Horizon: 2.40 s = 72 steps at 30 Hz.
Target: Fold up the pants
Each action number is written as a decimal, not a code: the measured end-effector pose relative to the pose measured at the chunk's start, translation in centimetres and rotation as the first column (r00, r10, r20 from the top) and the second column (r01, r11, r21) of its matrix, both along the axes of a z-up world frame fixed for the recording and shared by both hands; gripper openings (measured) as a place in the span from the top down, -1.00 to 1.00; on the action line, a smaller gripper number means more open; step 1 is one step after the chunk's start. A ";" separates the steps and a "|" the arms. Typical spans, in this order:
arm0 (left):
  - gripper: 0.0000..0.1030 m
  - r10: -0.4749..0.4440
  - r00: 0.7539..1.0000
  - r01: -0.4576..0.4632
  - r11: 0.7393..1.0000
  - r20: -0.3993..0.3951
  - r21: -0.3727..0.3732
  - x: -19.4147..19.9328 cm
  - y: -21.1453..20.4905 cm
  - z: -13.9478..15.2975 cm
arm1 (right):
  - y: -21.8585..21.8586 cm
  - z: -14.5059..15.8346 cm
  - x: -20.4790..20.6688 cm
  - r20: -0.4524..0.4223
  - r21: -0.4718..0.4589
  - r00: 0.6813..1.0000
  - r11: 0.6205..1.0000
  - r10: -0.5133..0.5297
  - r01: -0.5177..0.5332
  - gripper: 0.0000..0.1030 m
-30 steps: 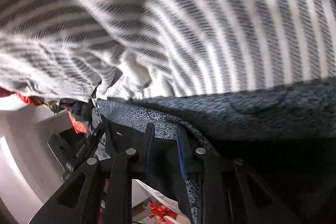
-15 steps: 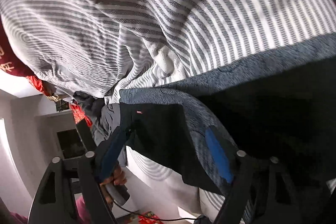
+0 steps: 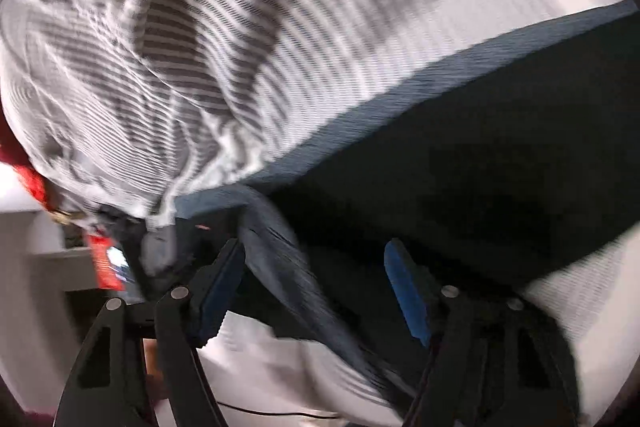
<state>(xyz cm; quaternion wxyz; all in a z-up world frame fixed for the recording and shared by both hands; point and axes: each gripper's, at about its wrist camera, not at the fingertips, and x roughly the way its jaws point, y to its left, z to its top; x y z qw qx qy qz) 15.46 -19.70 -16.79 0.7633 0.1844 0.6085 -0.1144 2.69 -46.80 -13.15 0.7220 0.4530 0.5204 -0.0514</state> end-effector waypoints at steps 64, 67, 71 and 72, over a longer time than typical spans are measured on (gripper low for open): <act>0.46 -0.300 0.952 0.275 0.925 -0.059 -0.263 -19.0 -35.4 3.7 | -24.4 1.7 -17.7 0.280 0.383 0.889 0.891 -0.363 0.244 0.94; 0.46 -0.272 0.962 0.255 0.934 -0.035 -0.251 -17.6 -36.0 4.1 | -27.8 0.8 -15.2 0.261 0.357 0.896 0.899 -0.358 0.255 0.94; 0.46 -0.234 0.972 0.229 0.948 0.005 -0.221 -16.0 -35.7 4.5 | -30.1 -0.8 -11.5 0.212 0.279 0.934 0.934 -0.288 0.225 0.95; 0.46 -0.228 0.974 0.225 0.952 0.005 -0.207 -15.7 -35.6 4.3 | -30.3 -1.3 -10.5 0.190 0.248 0.947 0.946 -0.260 0.210 0.95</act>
